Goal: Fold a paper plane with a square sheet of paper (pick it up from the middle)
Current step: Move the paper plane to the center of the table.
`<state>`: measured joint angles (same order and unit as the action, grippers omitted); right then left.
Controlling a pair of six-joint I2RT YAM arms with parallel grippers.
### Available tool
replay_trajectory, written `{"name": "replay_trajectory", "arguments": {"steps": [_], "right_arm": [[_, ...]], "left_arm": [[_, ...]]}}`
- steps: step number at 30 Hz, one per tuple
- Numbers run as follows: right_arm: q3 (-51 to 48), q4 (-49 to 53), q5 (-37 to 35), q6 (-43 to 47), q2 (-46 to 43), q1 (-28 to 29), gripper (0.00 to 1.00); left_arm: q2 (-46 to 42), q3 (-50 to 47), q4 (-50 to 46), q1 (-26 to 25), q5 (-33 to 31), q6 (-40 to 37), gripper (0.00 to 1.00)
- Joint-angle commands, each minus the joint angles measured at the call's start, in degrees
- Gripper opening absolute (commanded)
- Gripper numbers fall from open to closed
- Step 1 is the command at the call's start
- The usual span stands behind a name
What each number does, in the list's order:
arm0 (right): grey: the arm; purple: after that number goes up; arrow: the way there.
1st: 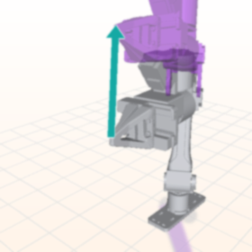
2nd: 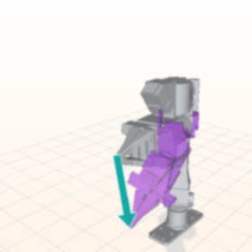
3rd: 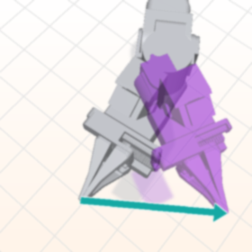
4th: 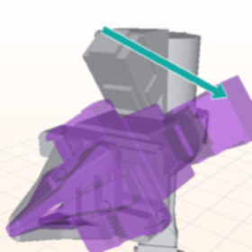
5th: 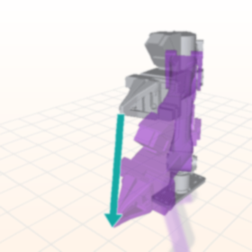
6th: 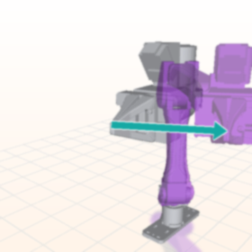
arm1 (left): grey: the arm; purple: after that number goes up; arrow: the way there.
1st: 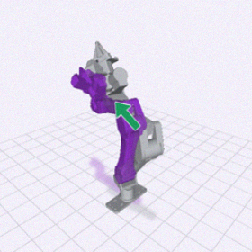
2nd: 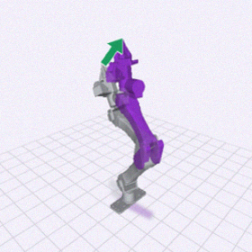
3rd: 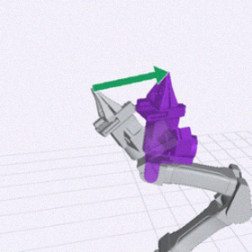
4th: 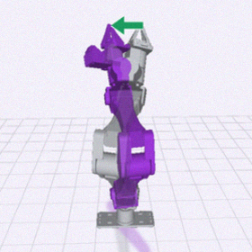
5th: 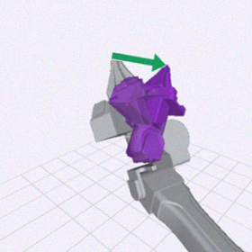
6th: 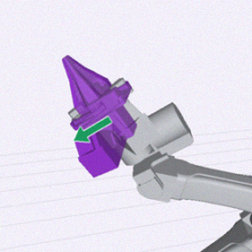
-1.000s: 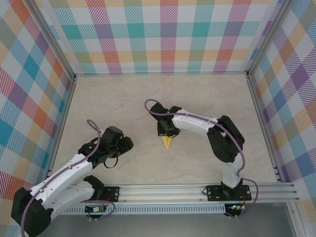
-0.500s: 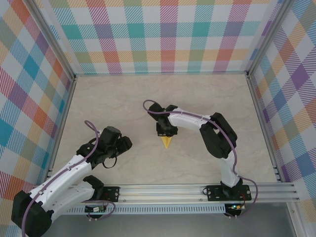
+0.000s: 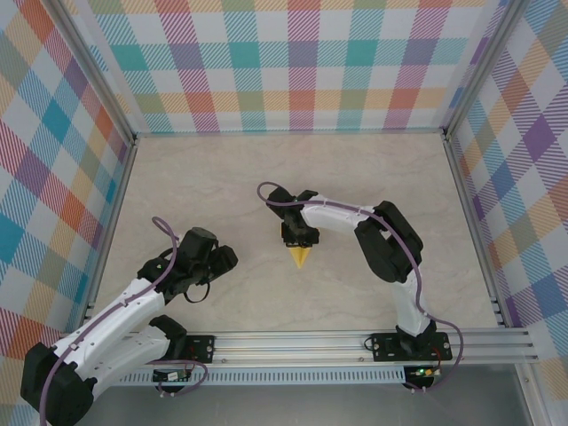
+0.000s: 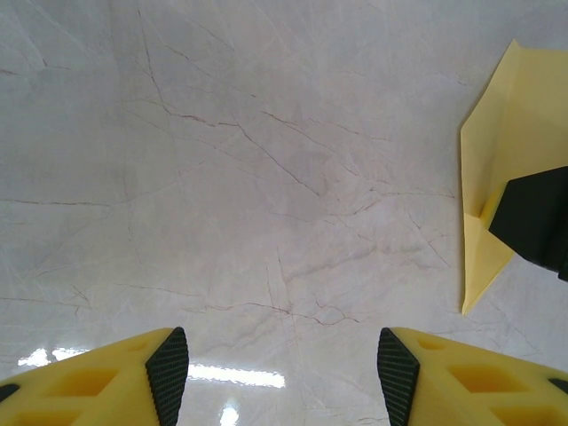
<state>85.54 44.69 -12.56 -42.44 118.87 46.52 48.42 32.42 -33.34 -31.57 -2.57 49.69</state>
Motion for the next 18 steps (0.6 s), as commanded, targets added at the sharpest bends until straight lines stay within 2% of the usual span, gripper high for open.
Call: {"name": "replay_trajectory", "arguments": {"steps": [1, 8, 12, 15, 18], "right_arm": [[-1.2, 1.3, 0.7, 1.9, -2.4, -0.2, 0.29], [-4.5, -0.6, -0.1, 4.1, -13.5, -0.2, 0.47], [-7.0, 0.1, -3.4, 4.6, -21.2, -0.2, 0.51], [-9.8, 2.4, -11.7, 3.8, -29.0, -0.2, 0.59], [-14.5, 2.9, -23.7, 2.5, -38.2, -0.7, 0.65]], "left_arm": [[0.2, -0.4, -1.5, 1.1, 0.2, -1.3, 0.61], [2.1, 1.9, -2.7, 1.4, -2.8, -4.4, 0.62], [4.1, 3.8, -3.6, 1.9, -5.3, -6.3, 0.64], [5.4, 5.0, -4.0, 2.5, -9.2, -8.5, 0.69], [6.7, 6.0, -4.2, 4.0, -17.1, -11.0, 0.78]]}}
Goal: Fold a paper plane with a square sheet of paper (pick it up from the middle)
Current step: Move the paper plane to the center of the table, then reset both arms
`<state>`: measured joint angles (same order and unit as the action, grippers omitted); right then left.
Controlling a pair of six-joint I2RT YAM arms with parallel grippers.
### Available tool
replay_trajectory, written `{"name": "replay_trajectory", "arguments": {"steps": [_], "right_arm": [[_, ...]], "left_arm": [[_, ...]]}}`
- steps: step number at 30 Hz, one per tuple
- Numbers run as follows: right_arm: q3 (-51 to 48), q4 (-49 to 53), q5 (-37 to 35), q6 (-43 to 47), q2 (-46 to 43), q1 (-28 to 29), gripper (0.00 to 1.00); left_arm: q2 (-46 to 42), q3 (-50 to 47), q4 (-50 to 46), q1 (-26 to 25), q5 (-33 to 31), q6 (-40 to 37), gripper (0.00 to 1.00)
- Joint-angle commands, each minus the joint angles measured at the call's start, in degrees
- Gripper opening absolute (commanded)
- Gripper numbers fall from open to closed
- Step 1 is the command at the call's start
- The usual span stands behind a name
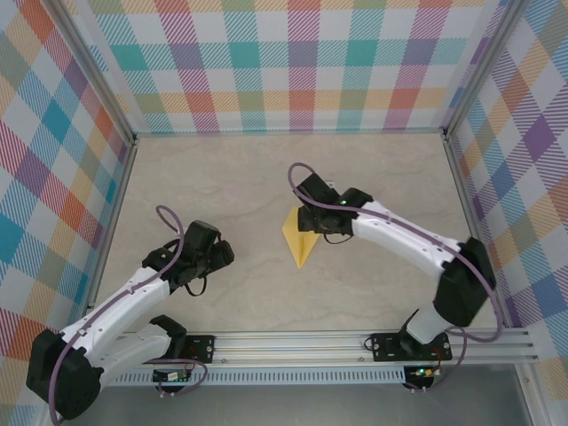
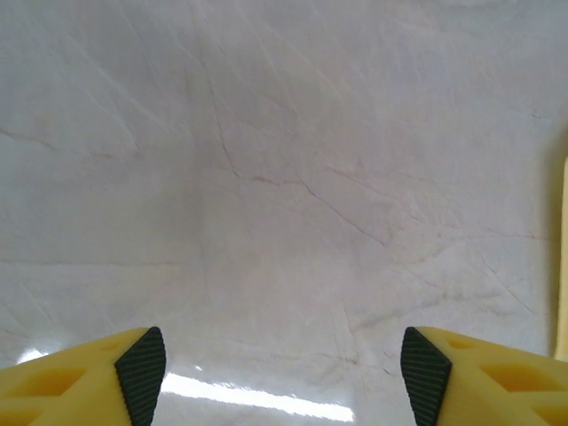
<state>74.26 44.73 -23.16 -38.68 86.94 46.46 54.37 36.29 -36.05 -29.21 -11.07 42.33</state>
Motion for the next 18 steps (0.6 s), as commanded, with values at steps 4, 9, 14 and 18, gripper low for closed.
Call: {"name": "replay_trajectory", "arguments": {"steps": [4, 9, 14, 18], "right_arm": [[-13.8, -3.7, -28.5, 3.2, -16.2, -4.4, 0.89], [-27.0, -19.7, -28.7, 18.7, -20.1, -16.4, 0.97], [-36.7, -41.3, -14.4, 27.5, -15.5, -28.1, 0.98], [-37.8, -53.3, -11.6, 34.7, -8.6, -29.9, 0.98]], "left_arm": [[5.4, 4.2, -0.2, 6.7, -16.6, -6.3, 0.99], [13.2, 7.2, 6.0, 12.7, -24.1, -13.8, 1.00], [19.2, 3.8, 27.6, 15.9, -27.8, -27.3, 1.00], [26.5, 1.3, 43.2, 16.5, -24.3, -35.0, 1.00]]}}
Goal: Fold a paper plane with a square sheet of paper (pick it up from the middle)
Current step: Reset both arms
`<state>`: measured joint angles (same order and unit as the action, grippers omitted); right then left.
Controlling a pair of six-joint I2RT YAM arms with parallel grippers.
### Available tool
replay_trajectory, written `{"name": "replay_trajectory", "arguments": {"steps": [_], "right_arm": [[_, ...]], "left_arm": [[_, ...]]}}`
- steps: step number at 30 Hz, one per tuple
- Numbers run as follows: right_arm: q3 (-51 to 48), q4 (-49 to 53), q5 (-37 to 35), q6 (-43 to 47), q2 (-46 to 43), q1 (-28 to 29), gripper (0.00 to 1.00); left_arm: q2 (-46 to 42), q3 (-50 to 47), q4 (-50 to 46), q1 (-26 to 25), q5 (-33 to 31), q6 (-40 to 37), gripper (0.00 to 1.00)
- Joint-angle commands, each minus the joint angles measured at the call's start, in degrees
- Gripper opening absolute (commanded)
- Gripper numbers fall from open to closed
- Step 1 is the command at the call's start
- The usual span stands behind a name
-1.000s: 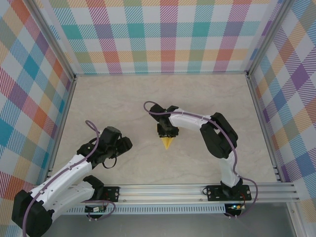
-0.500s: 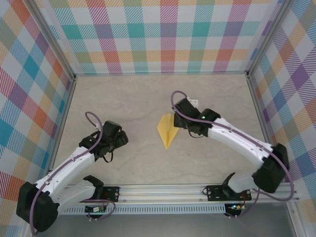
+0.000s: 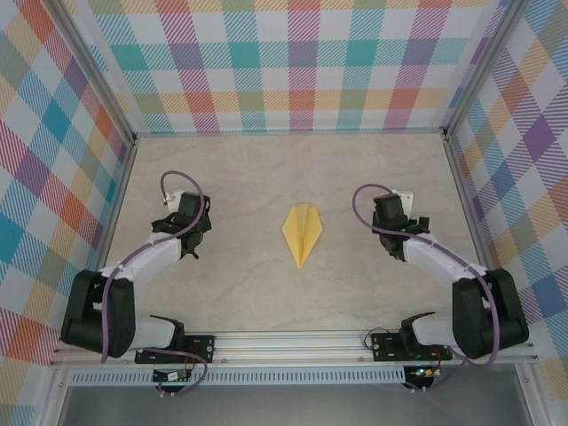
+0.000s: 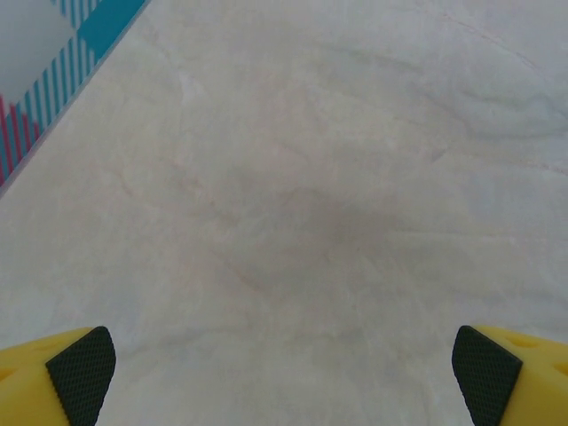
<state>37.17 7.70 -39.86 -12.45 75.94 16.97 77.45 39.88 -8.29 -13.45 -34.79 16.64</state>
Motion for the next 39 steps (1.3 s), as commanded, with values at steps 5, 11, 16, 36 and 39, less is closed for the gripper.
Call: {"name": "replay_trajectory", "arguments": {"steps": [5, 11, 16, 36, 39], "right_arm": [[-5.4, -32.9, 20.2, 12.6, 7.0, -5.1, 0.97], [-12.3, -45.0, 31.1, 17.3, 4.0, -8.3, 0.98], [-16.7, -57.1, 37.7, 15.1, 8.3, -13.1, 0.99], [-13.6, -54.3, 36.8, 11.5, 11.6, -15.6, 1.00], [-13.6, -54.3, 36.8, 11.5, 11.6, -15.6, 1.00]], "left_arm": [[6.0, -9.7, 35.7, 1.9, 5.3, -13.9, 1.00], [10.5, -14.5, 51.5, 6.5, 16.8, -16.6, 1.00], [11.7, -17.1, 56.4, 8.0, 22.0, -16.7, 1.00], [12.0, -16.8, 56.1, 8.5, 21.4, -16.2, 1.00], [11.9, -16.8, 56.1, 8.5, 21.5, -16.3, 1.00]]}}
